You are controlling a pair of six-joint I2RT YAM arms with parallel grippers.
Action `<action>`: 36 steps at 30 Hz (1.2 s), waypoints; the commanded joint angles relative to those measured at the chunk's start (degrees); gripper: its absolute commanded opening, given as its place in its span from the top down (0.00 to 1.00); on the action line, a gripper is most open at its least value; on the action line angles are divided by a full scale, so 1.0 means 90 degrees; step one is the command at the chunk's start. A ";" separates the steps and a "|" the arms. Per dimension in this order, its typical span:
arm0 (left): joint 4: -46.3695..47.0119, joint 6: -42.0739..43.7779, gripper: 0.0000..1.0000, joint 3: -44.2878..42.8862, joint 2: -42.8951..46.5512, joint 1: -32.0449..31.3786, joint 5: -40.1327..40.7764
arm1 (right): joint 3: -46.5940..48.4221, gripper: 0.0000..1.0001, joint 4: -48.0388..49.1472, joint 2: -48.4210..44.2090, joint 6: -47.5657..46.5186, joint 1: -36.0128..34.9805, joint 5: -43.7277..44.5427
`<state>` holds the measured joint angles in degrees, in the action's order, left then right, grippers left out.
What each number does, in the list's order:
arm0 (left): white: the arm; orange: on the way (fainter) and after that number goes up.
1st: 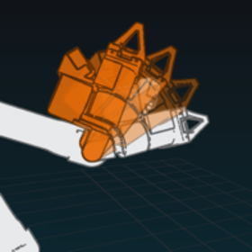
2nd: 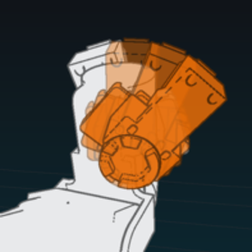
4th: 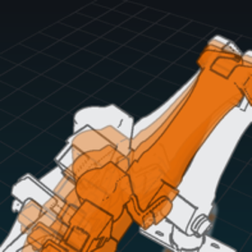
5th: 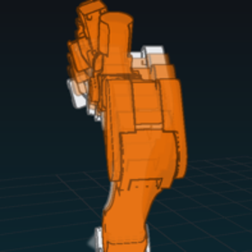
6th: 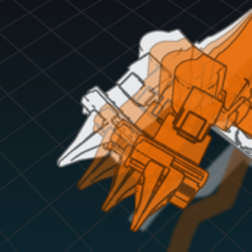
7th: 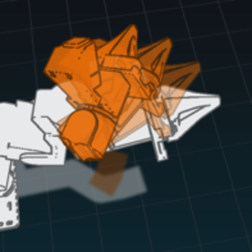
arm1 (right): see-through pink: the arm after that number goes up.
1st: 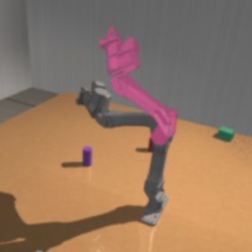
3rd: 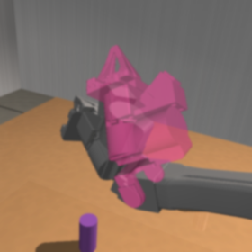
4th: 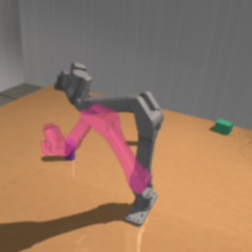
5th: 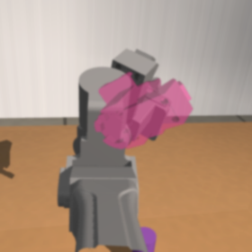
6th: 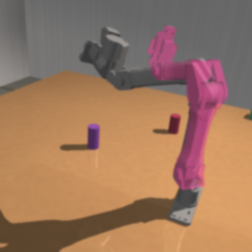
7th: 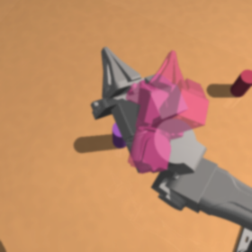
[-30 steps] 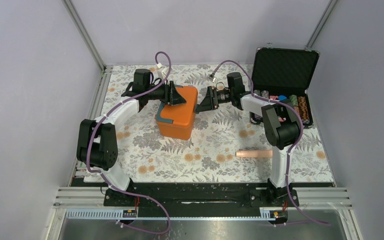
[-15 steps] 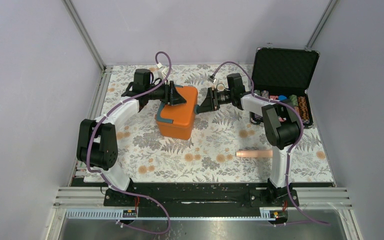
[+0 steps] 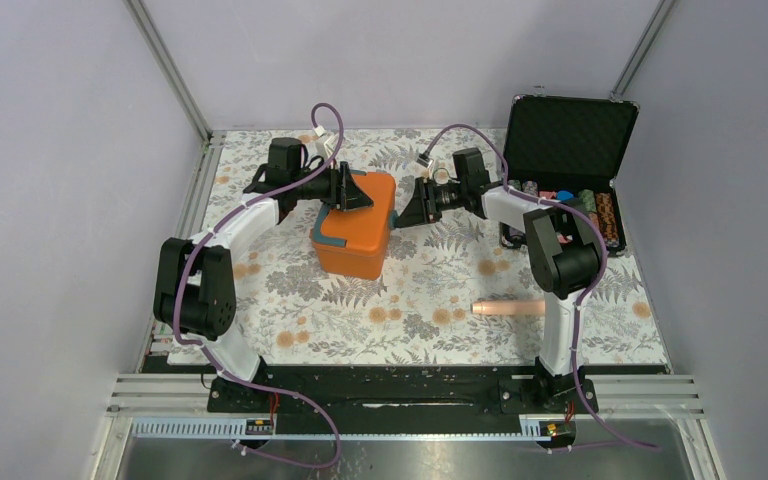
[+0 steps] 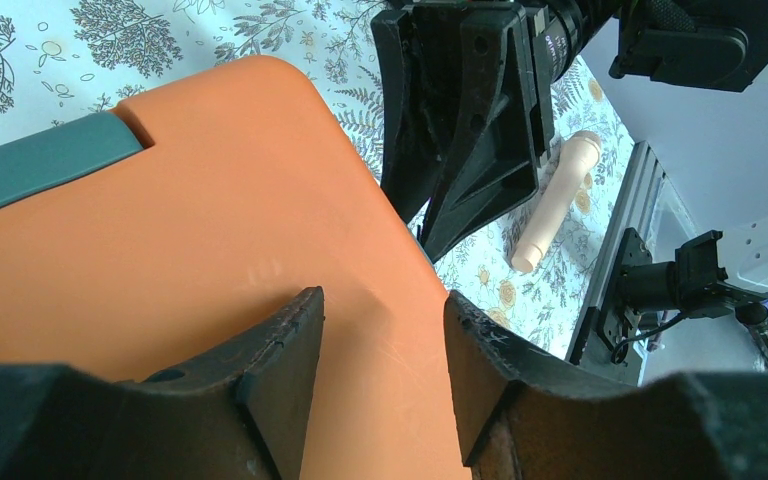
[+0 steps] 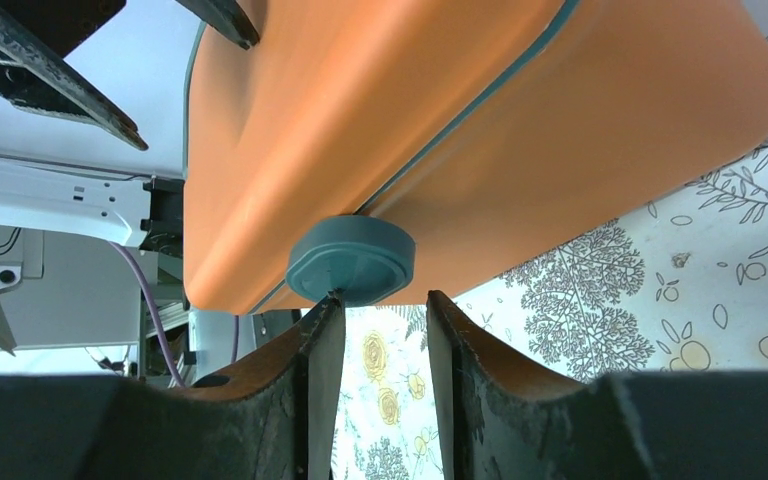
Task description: Organize the medicine kit
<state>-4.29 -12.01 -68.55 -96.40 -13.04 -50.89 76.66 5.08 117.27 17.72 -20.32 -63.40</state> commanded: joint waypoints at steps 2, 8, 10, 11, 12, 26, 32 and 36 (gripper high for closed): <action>-0.0444 0.0222 0.51 0.0047 -0.0310 -0.0045 0.0365 | 0.0376 0.58 0.0041 0.0105 -0.0172 -0.0145 0.0185; -0.0508 0.0272 0.51 0.0025 -0.0330 -0.0062 0.0390 | 0.0538 0.58 -0.0026 0.0256 -0.0202 -0.0259 0.0365; -0.0517 0.0302 0.51 0.0021 -0.0321 -0.0060 0.0401 | 0.0565 0.58 -0.0152 0.0297 -0.0322 -0.0272 0.0470; -0.0526 0.0300 0.51 0.0028 -0.0323 -0.0064 0.0403 | 0.0564 0.58 -0.0168 0.0313 -0.0327 -0.0272 0.0503; -0.0526 0.0299 0.51 0.0028 -0.0330 -0.0064 0.0401 | 0.0564 0.58 -0.0178 0.0326 -0.0340 -0.0272 0.0526; -0.1928 0.2527 0.22 -0.1638 0.0057 -0.0060 0.1399 | 0.0909 0.01 -0.2178 -0.1316 -0.1302 0.0418 0.2392; -0.2203 0.2873 0.01 -0.2466 0.0330 0.0140 0.2993 | 0.1694 0.01 -0.2980 -0.2537 -0.2055 0.0583 0.5696; -0.2143 0.1976 0.01 -0.2494 0.0545 0.0495 0.3237 | 0.2333 0.01 -0.3690 -0.2787 -0.2162 0.0587 0.7380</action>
<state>-23.07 10.07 -88.92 -95.39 -11.62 -28.80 92.86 -20.58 95.29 1.45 -14.46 -18.04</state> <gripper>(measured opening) 0.989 0.993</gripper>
